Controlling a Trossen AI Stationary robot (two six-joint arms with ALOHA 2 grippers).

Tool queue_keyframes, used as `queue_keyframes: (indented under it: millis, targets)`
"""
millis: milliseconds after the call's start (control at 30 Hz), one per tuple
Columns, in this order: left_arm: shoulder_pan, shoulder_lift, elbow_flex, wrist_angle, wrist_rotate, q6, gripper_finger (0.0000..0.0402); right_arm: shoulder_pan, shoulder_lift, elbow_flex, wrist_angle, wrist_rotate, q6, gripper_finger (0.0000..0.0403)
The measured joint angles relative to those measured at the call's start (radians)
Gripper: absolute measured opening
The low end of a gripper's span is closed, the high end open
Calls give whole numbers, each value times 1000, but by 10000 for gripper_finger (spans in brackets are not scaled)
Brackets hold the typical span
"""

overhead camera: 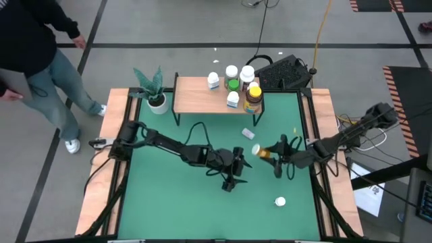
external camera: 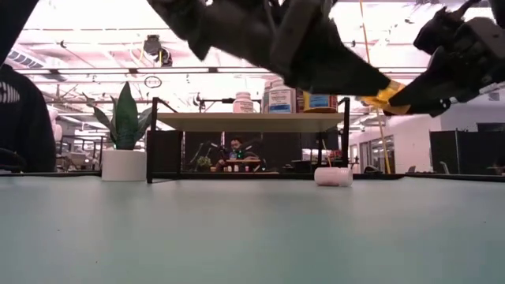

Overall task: Pick and place medicine bottles onto shelf by color
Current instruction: Put the orange pill bottle on the shelf

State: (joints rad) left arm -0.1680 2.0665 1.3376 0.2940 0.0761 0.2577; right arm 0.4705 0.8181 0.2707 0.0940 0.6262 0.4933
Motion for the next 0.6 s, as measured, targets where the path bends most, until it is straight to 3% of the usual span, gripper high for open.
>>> queue_keyframes:
  millis: [200,367,600]
  targets:
    - [-1,-64,1,-121,-9,-1,296,16,0,0,16,0,-13,164]
    - [17,-75,1,-184,-147,-38,296,16,1,0,70,-30,-22,164]
    - [56,-74,1,-189,-104,-74,296,27,50,0,112,-81,-58,164]
